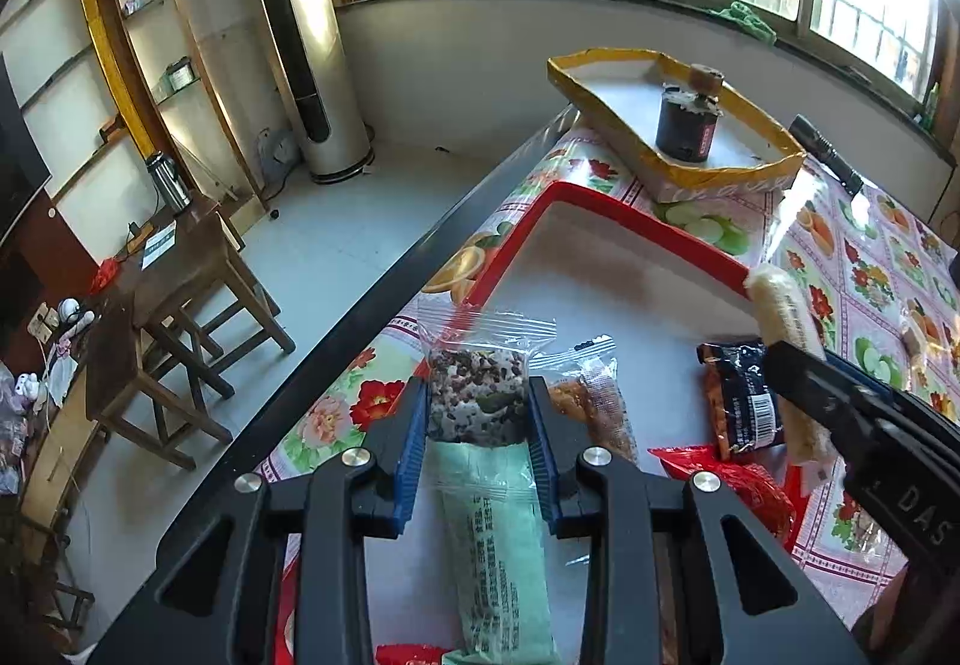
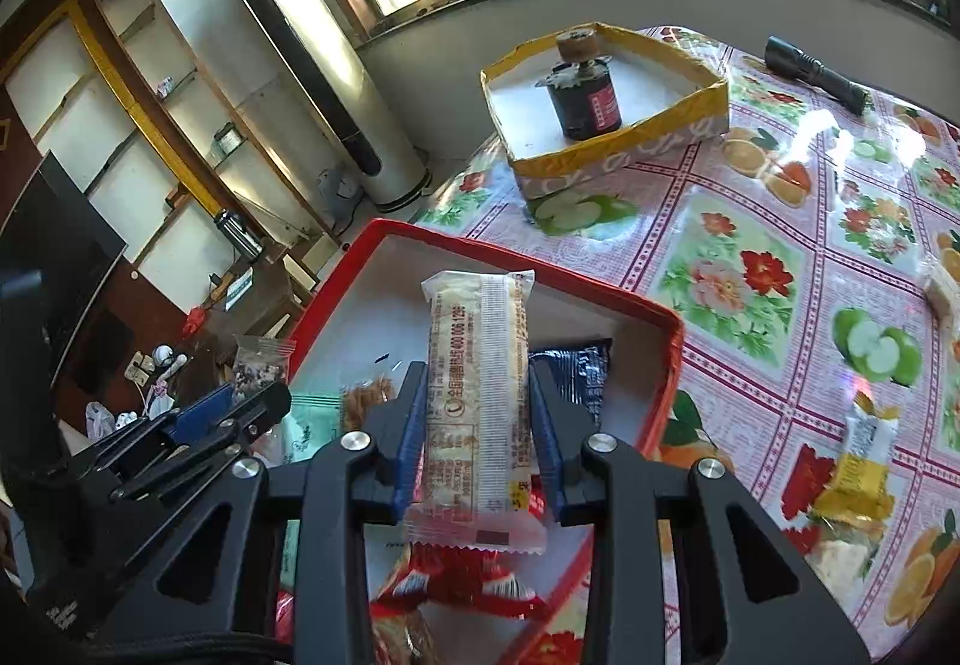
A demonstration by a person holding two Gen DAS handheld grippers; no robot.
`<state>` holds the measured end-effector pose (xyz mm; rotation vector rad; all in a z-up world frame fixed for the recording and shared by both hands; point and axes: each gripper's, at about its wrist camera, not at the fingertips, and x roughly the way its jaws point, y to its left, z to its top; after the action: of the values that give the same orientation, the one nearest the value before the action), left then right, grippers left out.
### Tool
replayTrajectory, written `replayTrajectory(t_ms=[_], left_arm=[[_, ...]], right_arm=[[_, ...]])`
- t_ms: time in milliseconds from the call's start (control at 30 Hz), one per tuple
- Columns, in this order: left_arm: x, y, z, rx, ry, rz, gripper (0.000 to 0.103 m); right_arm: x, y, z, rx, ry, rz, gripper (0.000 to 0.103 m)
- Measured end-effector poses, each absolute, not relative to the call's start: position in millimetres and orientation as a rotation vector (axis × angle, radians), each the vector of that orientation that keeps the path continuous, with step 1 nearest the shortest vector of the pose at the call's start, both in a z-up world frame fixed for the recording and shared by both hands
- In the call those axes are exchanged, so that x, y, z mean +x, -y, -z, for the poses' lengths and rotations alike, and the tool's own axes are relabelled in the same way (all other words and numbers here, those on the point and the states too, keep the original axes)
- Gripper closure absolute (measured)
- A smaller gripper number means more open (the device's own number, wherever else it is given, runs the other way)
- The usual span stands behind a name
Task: Organize snacks
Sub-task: 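Carry mixed-nut bag with left gripper while right gripper carries white bar over red tray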
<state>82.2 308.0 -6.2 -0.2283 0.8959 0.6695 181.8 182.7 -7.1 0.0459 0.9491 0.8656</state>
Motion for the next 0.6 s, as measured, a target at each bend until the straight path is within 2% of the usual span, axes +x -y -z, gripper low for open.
replayTrajectory(t_ms=[600], left_arm=[[97,-314,22,-0.237,-0.959,-0.683,0.072]], right_arm=[[200,-198,31,0.001,-0.997,-0.853,0.068]])
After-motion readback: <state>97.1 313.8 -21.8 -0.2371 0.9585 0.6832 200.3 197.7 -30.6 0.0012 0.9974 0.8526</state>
